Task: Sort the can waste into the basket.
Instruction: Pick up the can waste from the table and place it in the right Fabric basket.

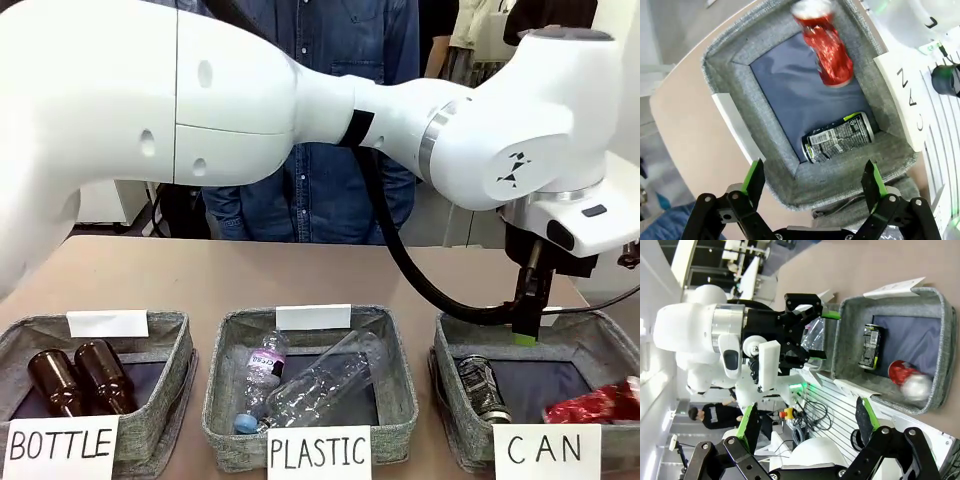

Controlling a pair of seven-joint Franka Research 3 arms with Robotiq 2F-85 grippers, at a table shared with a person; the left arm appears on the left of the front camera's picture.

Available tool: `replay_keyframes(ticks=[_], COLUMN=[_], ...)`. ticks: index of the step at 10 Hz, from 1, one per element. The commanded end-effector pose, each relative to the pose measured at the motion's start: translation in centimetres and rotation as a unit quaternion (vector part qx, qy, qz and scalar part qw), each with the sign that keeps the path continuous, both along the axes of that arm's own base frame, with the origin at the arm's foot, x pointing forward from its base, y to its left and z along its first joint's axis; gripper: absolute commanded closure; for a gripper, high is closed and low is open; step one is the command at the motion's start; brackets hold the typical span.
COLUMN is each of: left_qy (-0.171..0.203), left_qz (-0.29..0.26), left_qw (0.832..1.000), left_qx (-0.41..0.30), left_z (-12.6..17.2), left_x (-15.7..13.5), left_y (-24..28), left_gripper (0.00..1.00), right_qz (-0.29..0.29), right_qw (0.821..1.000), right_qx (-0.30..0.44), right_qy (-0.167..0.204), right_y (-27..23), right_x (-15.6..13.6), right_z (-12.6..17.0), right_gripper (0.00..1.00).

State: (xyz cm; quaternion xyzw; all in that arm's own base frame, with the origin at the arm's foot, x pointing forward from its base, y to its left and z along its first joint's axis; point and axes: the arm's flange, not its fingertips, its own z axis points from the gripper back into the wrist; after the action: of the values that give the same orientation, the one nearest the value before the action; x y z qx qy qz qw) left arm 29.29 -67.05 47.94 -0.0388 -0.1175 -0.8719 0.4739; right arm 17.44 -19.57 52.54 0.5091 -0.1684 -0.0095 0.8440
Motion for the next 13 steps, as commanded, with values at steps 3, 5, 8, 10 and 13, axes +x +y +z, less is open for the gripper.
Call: replay_keyframes(ticks=[3, 5, 8, 10, 13], left_qy=[-0.010, 0.016, 0.036, 0.047, 0.173], left_qz=[-0.005, -0.026, 0.037, 0.164, 0.387], left_qw=[1.000, 0.997, 0.998, 0.985, 0.905], left_qx=[0.009, 0.064, 0.027, 0.004, -0.039], left_z=[0.5, 3.0, 9.1, 10.5, 10.7], left_x=[0.0, 0.3, -0.8, -1.4, -1.6], left_y=[0.0, 3.2, 16.9, 27.5, 42.3], left_gripper=[0.00, 0.00, 0.00, 0.00, 0.00], right_qz=[-0.008, 0.000, 0.050, 0.099, 0.177], right_qw=[1.000, 1.000, 0.999, 0.995, 0.984], right_qx=[0.008, 0.000, 0.010, 0.012, 0.008], right_qy=[0.002, 0.000, -0.005, 0.004, -0.014], right_y=[0.1, 0.0, 4.0, 9.3, 19.5], right_x=[0.3, 0.0, 3.9, 7.8, 11.9], right_z=[0.4, 0.0, 1.0, 1.6, 3.0], right_gripper=[0.00, 0.00, 0.00, 0.00, 0.00])
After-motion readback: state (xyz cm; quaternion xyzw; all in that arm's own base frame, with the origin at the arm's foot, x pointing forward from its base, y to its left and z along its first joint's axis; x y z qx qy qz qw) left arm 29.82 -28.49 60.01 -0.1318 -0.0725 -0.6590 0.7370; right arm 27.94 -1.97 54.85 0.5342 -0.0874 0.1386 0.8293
